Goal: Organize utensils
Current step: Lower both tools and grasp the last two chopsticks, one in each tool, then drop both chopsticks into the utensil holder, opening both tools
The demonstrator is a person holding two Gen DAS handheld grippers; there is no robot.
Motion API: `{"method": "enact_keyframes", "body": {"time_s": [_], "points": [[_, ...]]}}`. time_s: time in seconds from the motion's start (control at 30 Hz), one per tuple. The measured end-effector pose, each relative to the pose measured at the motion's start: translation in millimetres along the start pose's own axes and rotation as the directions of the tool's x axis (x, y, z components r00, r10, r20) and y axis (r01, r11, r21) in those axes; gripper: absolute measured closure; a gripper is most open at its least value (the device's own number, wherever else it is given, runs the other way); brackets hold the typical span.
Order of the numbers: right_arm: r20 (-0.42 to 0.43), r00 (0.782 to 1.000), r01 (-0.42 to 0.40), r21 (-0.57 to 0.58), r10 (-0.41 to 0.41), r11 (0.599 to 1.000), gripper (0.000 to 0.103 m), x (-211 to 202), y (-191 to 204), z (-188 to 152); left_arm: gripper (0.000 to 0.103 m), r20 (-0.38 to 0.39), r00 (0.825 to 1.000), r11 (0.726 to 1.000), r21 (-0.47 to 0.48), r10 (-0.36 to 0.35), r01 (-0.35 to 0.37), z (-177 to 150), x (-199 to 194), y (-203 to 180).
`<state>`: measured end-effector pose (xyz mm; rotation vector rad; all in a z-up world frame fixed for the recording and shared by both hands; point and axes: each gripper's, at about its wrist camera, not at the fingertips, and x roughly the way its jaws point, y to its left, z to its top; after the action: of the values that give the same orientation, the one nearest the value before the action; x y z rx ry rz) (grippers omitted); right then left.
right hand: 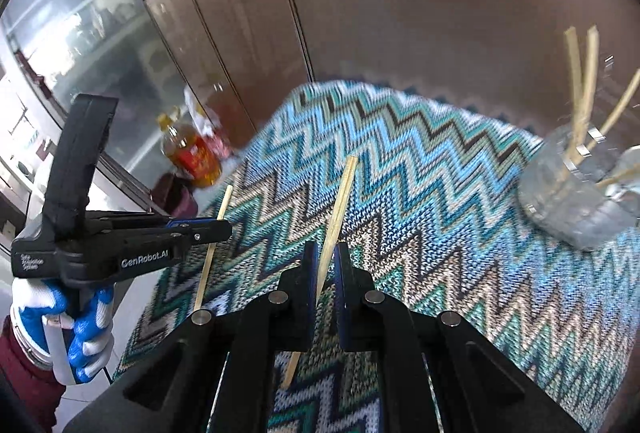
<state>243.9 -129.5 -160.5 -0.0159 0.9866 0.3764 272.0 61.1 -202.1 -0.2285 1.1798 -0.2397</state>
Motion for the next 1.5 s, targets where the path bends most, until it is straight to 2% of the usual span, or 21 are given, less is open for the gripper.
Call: {"method": "enact_keyframes", "body": {"time_s": [0.23, 0.43, 0.63, 0.83, 1.03, 1.17, 1.33, 1.4, 1.5], "points": [[0.139, 0.99, 0.026, -0.018, -0.023, 1.0, 0.098, -61.7, 20.4, -29.4, 0.099, 0.132, 0.991, 1.0, -0.017, 0.005, -0.003, -20.1, -52.2, -11.0], [0.223, 0.974, 0.047, -0.019, -0.042, 0.999, 0.098, -107.1, 18.3, -32.7, 0.099, 0.238, 0.971, 1.0, 0.009, -0.015, 0.013, -26.3, -98.3, -33.4], [0.308, 0.949, 0.064, 0.016, -0.066, 0.998, 0.098, -146.2, -1.9, -31.4, 0.099, 0.371, 0.927, 0.998, 0.06, -0.049, 0.029, -24.1, -142.4, -68.5], [0.42, 0.899, 0.11, 0.057, -0.124, 0.992, 0.098, -189.8, -36.1, -13.9, 0.099, 0.46, 0.876, 0.988, 0.115, -0.143, 0.101, -1.2, -173.3, -114.2], [0.506, 0.846, 0.139, 0.098, -0.17, 0.985, 0.098, -218.9, -71.5, 14.2, 0.099, 0.538, 0.806, 0.968, 0.181, -0.245, 0.173, 32.7, -194.9, -170.7], [0.549, 0.813, 0.147, 0.126, -0.193, 0.981, 0.098, -226.0, -99.4, 34.2, 0.099, 0.595, 0.754, 0.959, 0.212, -0.278, 0.186, 55.9, -194.7, -207.4], [0.561, 0.802, 0.143, 0.155, -0.206, 0.978, 0.098, -215.0, -129.5, 52.2, 0.099, 0.624, 0.727, 0.958, 0.2, -0.286, 0.206, 88.9, -162.0, -245.1], [0.552, 0.804, 0.158, 0.16, -0.221, 0.974, 0.098, -204.7, -142.5, 60.8, 0.099, 0.627, 0.728, 0.961, 0.19, -0.276, 0.201, 100.0, -144.1, -254.1], [0.539, 0.811, 0.164, 0.166, -0.228, 0.973, 0.098, -189.4, -157.8, 69.7, 0.099, 0.614, 0.748, 0.967, 0.174, -0.254, 0.186, 116.8, -108.7, -265.2]]}}
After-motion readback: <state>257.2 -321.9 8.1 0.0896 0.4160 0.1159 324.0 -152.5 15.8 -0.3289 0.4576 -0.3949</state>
